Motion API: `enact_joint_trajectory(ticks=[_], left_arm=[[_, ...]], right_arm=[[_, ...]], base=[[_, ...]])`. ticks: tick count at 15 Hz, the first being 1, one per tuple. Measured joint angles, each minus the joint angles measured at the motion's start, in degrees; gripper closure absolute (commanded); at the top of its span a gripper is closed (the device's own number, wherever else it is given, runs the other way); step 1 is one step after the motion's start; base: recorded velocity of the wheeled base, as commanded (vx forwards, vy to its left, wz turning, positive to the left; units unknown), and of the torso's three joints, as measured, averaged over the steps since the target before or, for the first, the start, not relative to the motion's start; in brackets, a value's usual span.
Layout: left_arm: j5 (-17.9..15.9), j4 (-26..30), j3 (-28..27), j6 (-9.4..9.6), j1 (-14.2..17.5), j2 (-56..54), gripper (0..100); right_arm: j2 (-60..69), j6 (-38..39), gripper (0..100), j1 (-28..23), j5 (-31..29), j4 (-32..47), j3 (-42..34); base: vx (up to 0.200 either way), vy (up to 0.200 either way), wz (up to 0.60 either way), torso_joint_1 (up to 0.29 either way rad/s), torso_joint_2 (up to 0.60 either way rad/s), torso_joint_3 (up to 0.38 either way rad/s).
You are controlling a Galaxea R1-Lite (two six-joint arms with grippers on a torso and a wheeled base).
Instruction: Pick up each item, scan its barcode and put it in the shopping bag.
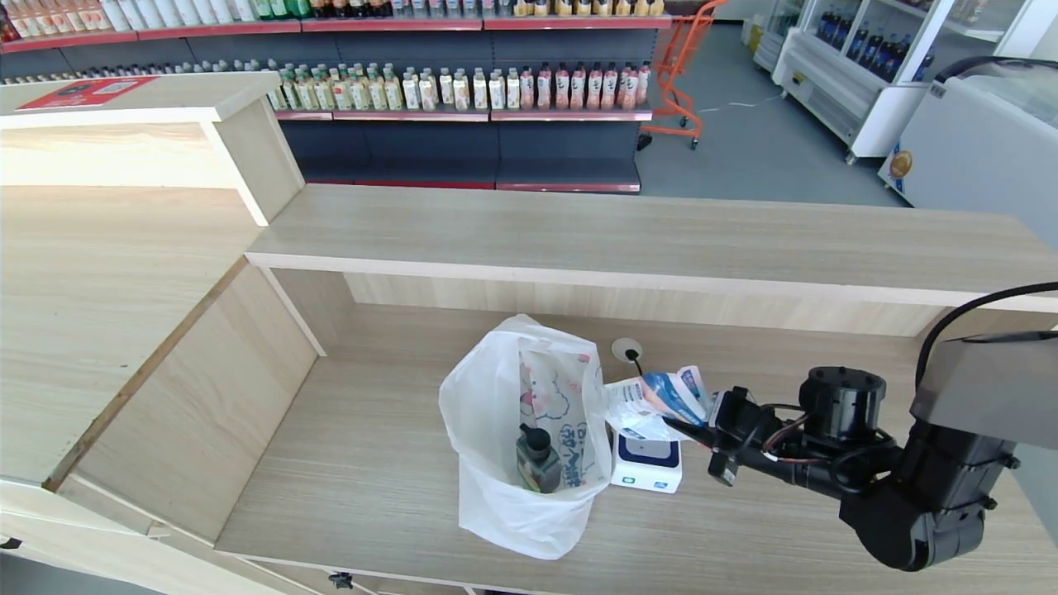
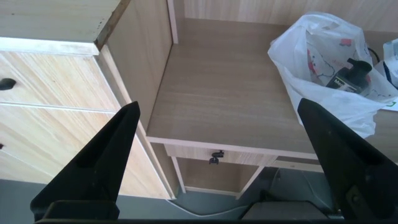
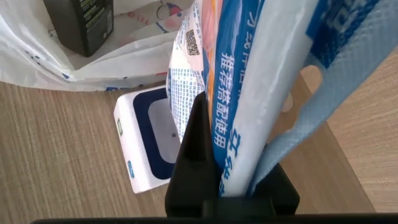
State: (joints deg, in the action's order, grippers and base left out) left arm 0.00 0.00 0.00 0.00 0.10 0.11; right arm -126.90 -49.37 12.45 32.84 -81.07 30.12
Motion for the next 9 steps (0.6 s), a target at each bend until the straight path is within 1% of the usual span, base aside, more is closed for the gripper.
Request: enact_joint_trajectory(ticks=[4, 9], left_arm=[[0.0, 0.0, 0.0, 0.00, 0.0, 0.0, 0], [0.0, 0.0, 0.0, 0.00, 0.0, 0.0, 0]], right_arm=[[-3.1, -0.1, 100, 0.2, 0.1, -0.5, 3.9], [-3.9, 0.3, 100, 0.2, 0.2, -0.4, 4.9]], base=[[0.000, 0.000, 0.00, 0.000, 0.00, 0.000], [0.000, 0.000, 0.00, 0.000, 0.00, 0.000]])
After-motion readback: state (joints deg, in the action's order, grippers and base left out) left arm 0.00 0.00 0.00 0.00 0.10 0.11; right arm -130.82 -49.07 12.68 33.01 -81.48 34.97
